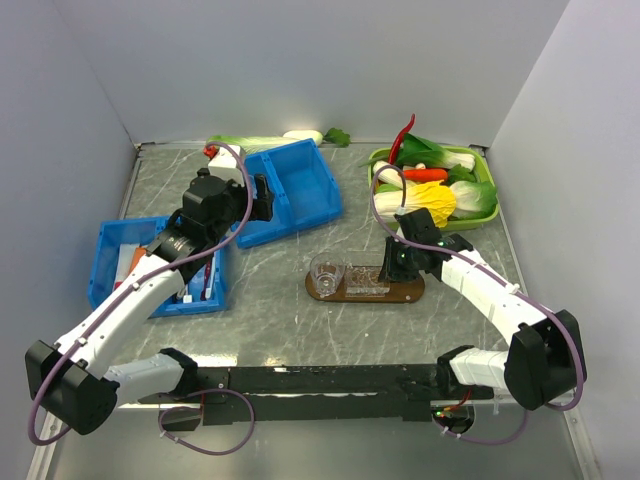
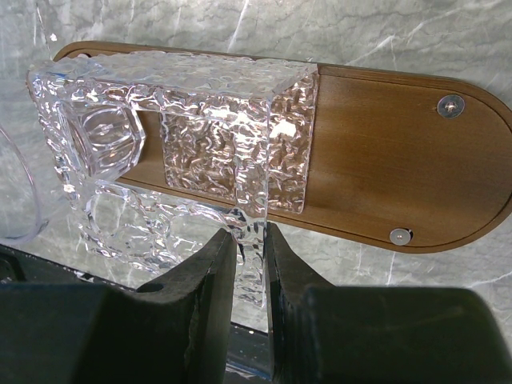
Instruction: Prepare toiletry sets of a toothbrush and toothpaste on the tray
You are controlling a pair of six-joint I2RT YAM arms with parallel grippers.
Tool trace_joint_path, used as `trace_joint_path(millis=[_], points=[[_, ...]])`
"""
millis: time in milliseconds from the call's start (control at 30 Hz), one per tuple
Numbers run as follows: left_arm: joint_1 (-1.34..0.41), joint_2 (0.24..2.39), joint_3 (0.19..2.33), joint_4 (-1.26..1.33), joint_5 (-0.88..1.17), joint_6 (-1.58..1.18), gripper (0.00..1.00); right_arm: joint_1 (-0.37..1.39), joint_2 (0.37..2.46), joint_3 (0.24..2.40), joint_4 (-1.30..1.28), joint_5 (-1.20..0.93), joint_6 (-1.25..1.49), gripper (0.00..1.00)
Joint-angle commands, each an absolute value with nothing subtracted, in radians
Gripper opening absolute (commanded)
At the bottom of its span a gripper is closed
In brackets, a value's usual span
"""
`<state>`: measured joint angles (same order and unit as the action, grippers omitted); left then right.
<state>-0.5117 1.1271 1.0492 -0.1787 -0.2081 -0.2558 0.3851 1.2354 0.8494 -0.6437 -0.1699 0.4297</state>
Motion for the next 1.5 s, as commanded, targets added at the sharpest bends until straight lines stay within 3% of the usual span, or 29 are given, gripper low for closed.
trace_joint_path(millis=[0, 1467], points=[[-0.511, 1.101, 1.051, -0.152, -0.216, -0.247, 0.97, 0.379, 1.250, 0.854, -0.632, -0.152, 0.425, 0.13], [-0.511, 1.085, 1.043, -0.152, -0.229, -0.245, 0.96, 0.379, 1.114, 0.905, -0.655, -0.138, 0.405, 0.69]])
